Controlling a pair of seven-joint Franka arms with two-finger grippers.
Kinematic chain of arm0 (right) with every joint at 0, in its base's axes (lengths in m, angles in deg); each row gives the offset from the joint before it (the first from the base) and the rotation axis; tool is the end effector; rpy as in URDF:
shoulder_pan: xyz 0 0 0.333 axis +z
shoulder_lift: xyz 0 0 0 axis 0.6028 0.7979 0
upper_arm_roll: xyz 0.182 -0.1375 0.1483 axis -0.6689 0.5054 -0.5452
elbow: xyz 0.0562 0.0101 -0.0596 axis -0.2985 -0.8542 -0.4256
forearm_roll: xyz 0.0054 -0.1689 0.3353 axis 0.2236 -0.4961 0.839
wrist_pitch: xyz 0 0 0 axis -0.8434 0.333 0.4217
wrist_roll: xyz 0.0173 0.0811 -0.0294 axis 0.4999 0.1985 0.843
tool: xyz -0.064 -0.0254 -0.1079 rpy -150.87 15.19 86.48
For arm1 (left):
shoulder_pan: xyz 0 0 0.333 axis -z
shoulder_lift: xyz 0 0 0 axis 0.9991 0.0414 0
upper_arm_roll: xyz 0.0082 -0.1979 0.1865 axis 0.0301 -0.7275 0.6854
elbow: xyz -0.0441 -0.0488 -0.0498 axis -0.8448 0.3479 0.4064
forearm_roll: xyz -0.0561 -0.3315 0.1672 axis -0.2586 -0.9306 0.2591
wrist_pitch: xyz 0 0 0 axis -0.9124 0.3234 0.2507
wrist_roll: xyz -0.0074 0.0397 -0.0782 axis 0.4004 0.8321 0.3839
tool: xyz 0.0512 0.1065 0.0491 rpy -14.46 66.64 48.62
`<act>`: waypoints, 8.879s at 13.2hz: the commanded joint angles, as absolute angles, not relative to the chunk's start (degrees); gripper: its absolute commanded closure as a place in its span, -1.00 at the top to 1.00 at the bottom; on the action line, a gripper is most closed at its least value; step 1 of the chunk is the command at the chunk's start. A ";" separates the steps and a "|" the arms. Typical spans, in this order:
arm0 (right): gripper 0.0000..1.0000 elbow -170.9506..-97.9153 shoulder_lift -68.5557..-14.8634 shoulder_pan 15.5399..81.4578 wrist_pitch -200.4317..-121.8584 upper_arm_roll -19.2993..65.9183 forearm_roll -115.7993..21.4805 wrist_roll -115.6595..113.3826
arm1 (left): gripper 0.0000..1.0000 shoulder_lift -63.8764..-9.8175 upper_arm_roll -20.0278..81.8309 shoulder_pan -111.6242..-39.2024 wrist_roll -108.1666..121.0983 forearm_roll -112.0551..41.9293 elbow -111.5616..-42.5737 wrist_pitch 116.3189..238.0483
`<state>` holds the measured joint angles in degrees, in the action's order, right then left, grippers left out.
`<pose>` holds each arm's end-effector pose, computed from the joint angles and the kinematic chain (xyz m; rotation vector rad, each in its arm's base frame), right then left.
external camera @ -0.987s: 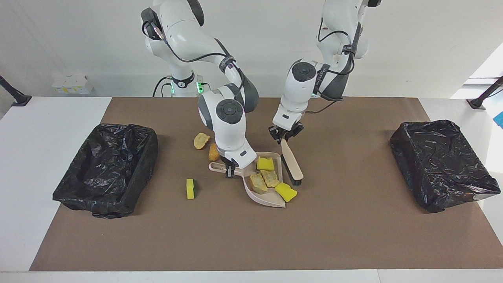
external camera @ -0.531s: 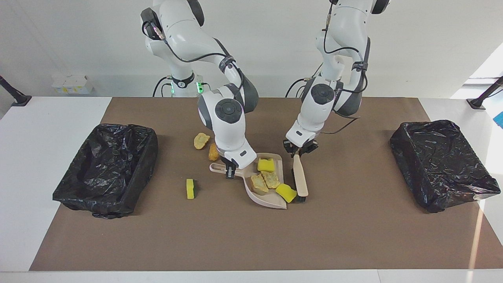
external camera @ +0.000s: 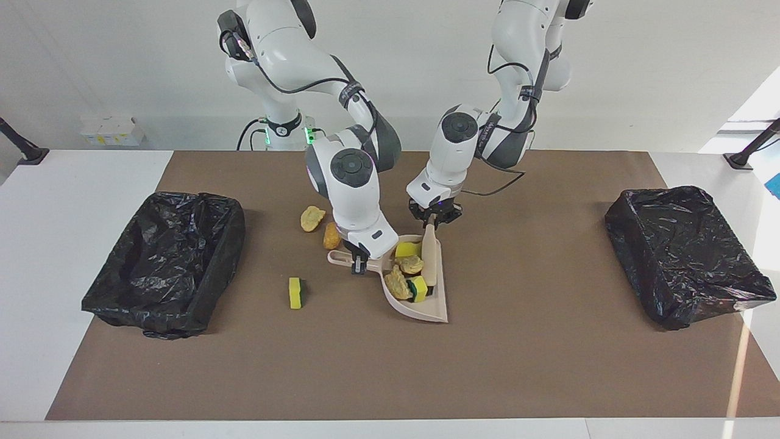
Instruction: Sweep and dump trash in bin
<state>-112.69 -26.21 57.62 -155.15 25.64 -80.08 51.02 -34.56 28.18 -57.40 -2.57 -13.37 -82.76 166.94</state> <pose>0.6056 0.2753 0.3317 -2.2915 -2.1321 0.0269 0.4602 -0.3370 0.3009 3.0619 -0.2467 -0.0304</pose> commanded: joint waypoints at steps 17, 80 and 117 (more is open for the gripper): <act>-1.00 -116.90 -37.97 38.24 -146.75 25.15 -73.88 71.78 | -1.00 -53.03 28.66 -54.61 -26.24 -11.77 -102.54 171.99; -1.00 -114.36 -40.11 49.44 -144.07 22.25 -84.35 -20.09 | 1.00 -49.46 29.71 -88.33 23.05 -10.63 -62.79 130.65; 0.24 -108.73 -21.80 67.66 -163.08 21.02 -78.98 -44.64 | 1.00 -50.16 37.01 -81.48 25.78 -10.54 -63.14 131.79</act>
<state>-109.28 -21.94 68.34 -162.10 21.29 -79.19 -46.20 -49.61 36.31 -82.28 25.26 -11.14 -62.96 131.33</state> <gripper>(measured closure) 0.467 0.000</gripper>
